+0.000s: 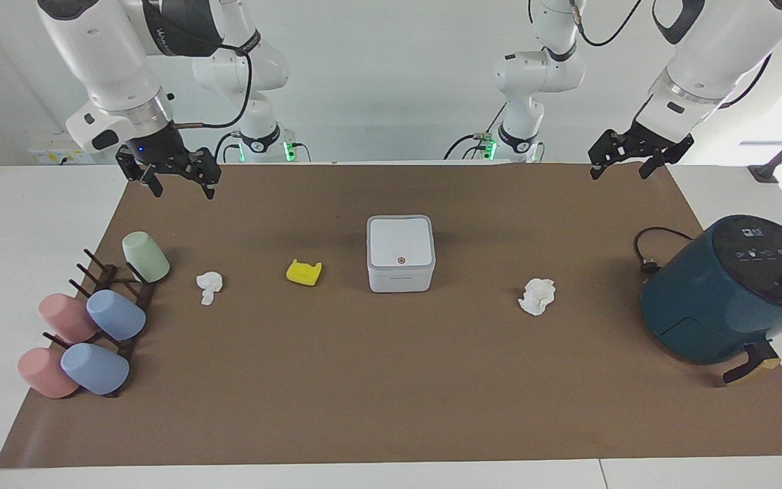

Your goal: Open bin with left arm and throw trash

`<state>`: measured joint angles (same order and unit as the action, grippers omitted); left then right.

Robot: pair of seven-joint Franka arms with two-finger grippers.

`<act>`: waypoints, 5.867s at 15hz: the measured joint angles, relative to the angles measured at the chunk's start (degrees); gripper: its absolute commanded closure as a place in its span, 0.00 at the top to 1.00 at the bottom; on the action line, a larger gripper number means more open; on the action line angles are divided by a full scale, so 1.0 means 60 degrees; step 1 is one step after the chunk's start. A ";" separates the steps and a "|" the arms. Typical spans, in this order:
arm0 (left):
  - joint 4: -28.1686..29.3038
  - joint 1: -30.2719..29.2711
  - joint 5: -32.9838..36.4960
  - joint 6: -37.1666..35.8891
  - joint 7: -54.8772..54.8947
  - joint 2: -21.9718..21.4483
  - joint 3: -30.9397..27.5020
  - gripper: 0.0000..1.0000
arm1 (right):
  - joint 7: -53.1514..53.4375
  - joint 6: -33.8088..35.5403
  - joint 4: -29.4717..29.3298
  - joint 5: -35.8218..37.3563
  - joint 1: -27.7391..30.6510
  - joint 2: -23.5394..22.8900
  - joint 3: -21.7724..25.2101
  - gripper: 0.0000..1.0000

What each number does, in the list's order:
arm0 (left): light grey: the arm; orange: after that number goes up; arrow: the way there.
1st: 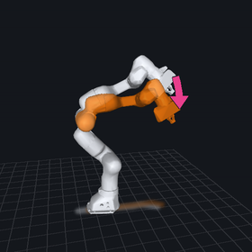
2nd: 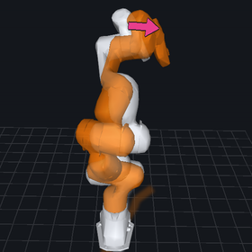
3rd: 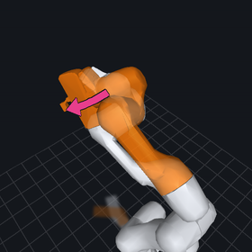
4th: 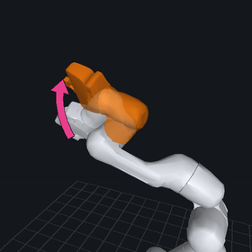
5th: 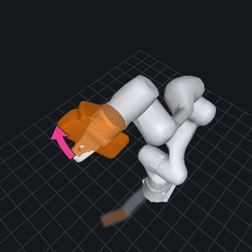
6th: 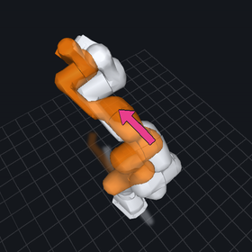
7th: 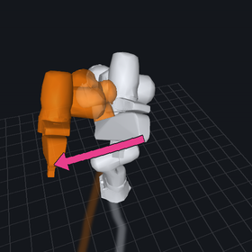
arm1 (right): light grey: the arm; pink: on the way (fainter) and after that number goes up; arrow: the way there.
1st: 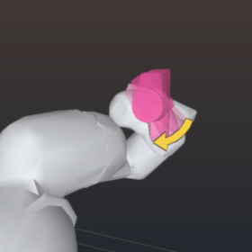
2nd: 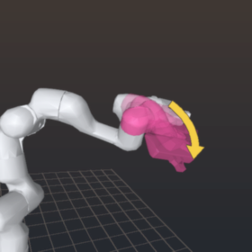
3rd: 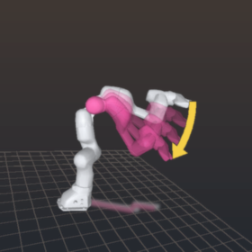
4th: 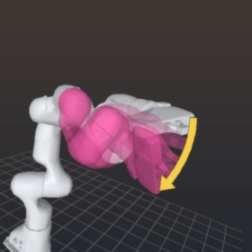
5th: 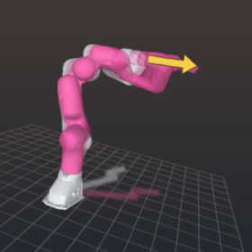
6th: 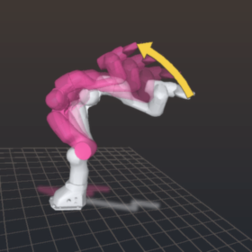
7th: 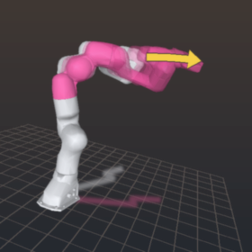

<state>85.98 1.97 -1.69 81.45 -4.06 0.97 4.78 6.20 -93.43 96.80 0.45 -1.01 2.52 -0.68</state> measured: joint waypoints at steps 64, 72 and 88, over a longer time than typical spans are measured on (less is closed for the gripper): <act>0.1652 0.5733 0.0111 0.6528 -0.5044 0.3070 0.0078 0.00 | -0.0380 -0.5177 0.3594 0.0012 0.0590 0.0406 -0.0573 0.00; 0.1645 0.5187 0.0022 0.4885 -0.4706 0.1963 -0.0020 0.00 | 0.1308 -0.4477 0.3181 -0.0215 0.0500 0.0612 -0.1704 0.00; 0.4659 0.1217 -0.0156 0.6543 0.2070 0.0854 -0.0143 1.00 | 0.9107 -0.6952 0.2216 -0.0525 -0.3476 -0.1821 -0.1942 0.00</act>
<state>113.94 9.27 -2.63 120.70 8.36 6.09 3.93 60.84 -135.14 110.10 -2.70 -21.86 -8.40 -12.33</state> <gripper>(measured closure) 0.260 0.916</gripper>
